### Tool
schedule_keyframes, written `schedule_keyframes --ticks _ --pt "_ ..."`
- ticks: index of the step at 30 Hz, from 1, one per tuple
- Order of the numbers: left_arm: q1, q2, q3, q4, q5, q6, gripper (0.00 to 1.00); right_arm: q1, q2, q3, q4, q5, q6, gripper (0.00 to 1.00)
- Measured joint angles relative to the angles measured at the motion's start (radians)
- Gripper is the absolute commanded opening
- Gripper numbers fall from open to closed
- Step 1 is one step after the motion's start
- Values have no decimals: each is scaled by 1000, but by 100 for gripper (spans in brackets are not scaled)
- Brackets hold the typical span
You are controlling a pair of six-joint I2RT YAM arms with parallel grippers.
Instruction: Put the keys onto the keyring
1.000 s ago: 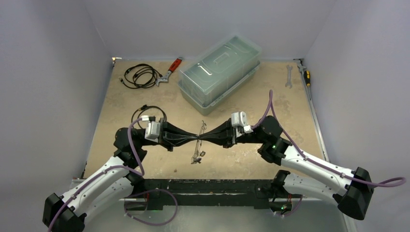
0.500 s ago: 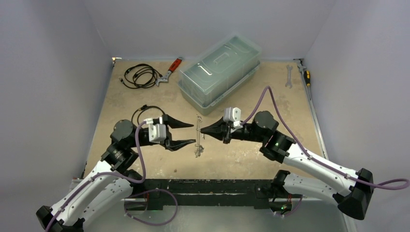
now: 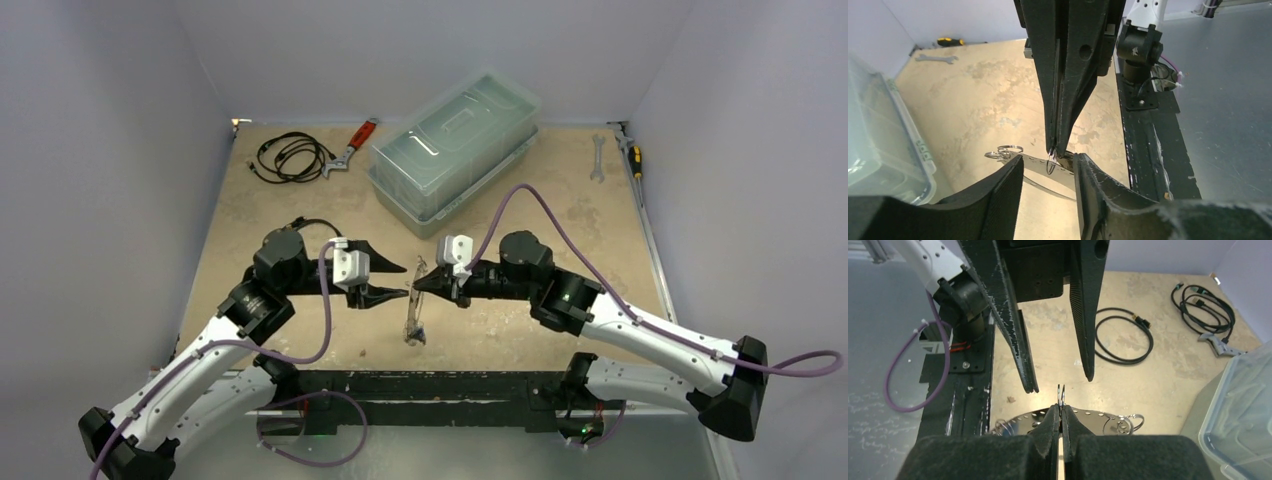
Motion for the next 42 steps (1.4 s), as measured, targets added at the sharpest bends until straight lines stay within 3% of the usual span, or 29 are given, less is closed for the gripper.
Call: schedule_keyframes --ticks 22,36,39,42 --pt "-11 76 0 -58 47 15 32 18 21 1 -51 0 -44 0" --pt "-27 81 0 -57 55 16 16 22 30 1 -64 -26 -52 0" --pt "-29 84 0 -57 54 16 17 24 30 1 -65 -27 -55 0" --pt "-32 85 0 -57 54 16 25 23 30 1 -66 -28 -55 0"
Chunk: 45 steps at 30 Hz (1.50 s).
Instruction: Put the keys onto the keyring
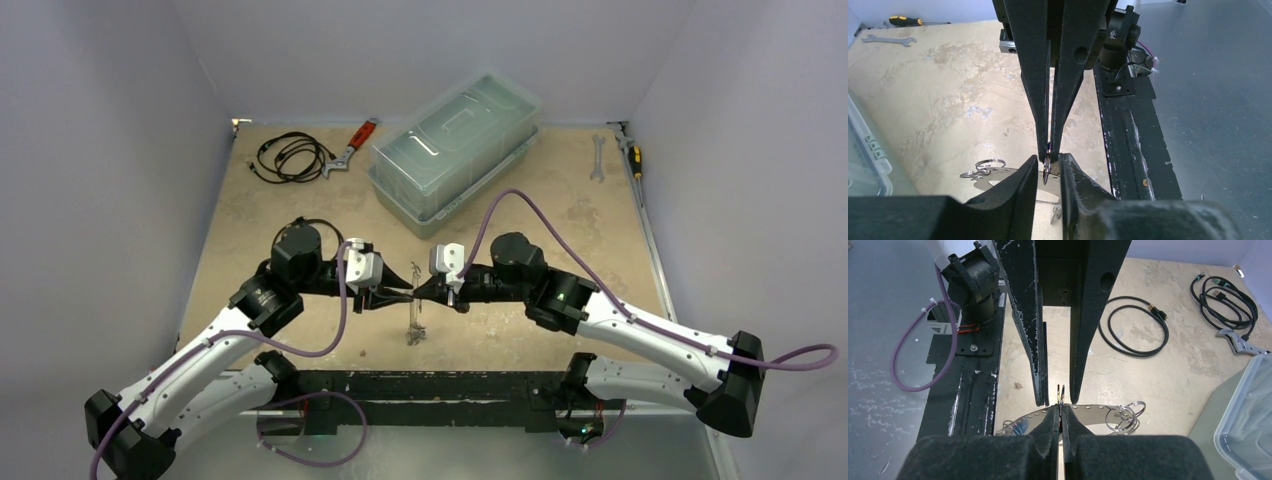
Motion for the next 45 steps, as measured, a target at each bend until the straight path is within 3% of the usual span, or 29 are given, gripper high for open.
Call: schedule_keyframes --ticks 5,23,29,33,40,45 --pt "0 0 0 0 -1 0 29 0 0 0 0 -7 0 0" --pt "0 2 0 -1 -10 -1 17 0 -27 0 0 -26 -3 0" --pt "0 2 0 -1 -6 -1 26 0 -26 0 0 -29 -3 0" --pt "0 2 0 -2 -8 -2 27 0 -22 0 0 -37 -3 0" --pt "0 -2 0 -5 -6 -2 17 0 -22 0 1 -43 -4 0" --pt "-1 -2 0 -10 -2 -5 1 -1 -22 0 0 -42 -5 0"
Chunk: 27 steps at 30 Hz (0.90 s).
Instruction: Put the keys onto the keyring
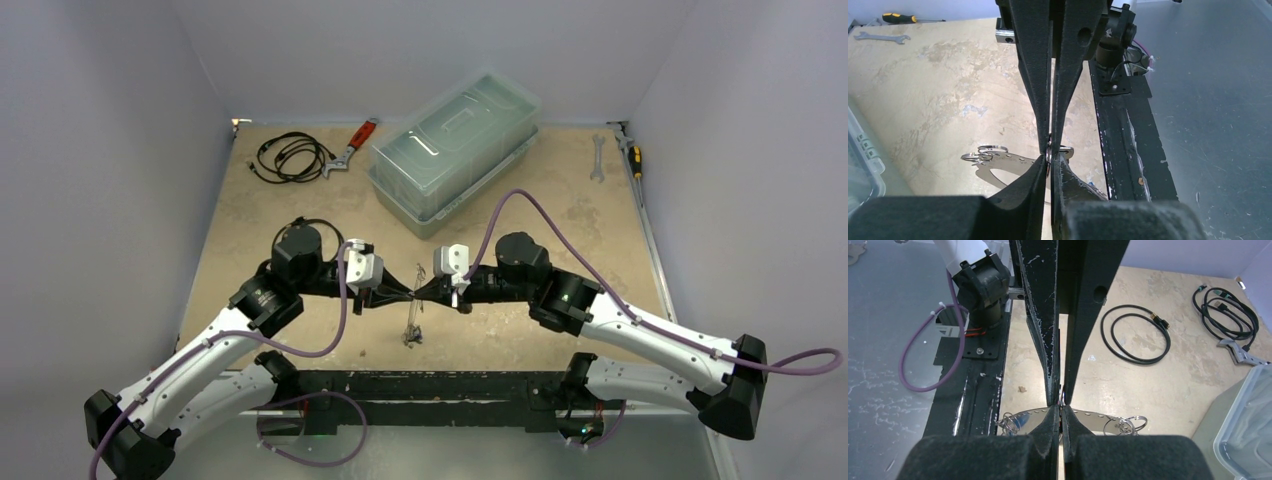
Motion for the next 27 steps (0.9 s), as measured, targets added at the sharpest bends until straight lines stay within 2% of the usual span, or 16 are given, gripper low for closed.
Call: schedule_keyframes --ticks 3,9,12,17,22,27 --pt "-1 0 0 -3 5 -1 0 0 0 0 0 2 -2 0" --pt "-4 3 0 -9 1 -5 29 0 9 2 -4 -2 -3 0" --pt "-4 6 0 -10 -9 -6 33 1 13 4 -10 -7 -3 0" --pt "-4 6 0 -9 -14 -6 22 1 15 7 -16 -7 -3 0" --pt "-4 6 0 -17 -14 -7 20 1 21 8 -16 -5 -3 0" --pt "-4 6 0 -22 -10 -16 2 1 24 8 -16 -3 -5 0"
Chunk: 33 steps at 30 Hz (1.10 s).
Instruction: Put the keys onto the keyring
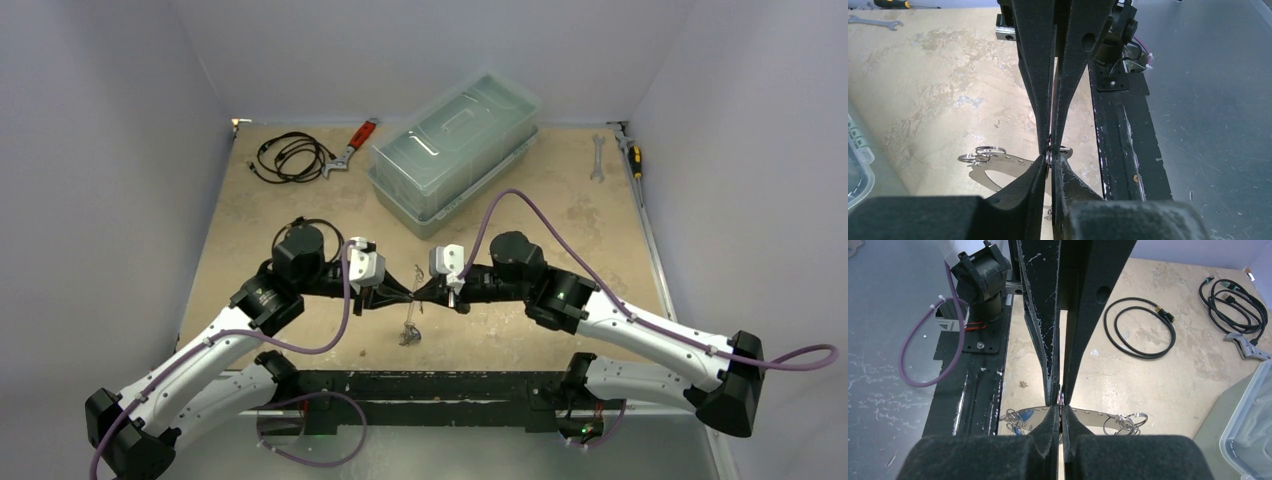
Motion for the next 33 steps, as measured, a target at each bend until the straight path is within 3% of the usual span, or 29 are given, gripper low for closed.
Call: schedule_keyframes --ticks 7,9,11,14,22,33 --pt "0 0 0 -3 6 -6 0 0 4 3 -2 4 -3 2" --pt "0 -1 0 -5 3 -7 0 0 8 4 -2 6 -4 25" --pt "0 -3 0 -7 0 -12 0 0 8 4 0 11 -5 39" --pt "0 -22 0 -7 -1 -27 0 -3 2 4 22 27 -7 47" --pt "0 -70 -3 123 -10 -82 0 7 -133 -68 152 30 27 46" --pt "0 -108 -48 262 -24 -149 0 7 -211 -132 259 34 66 24"
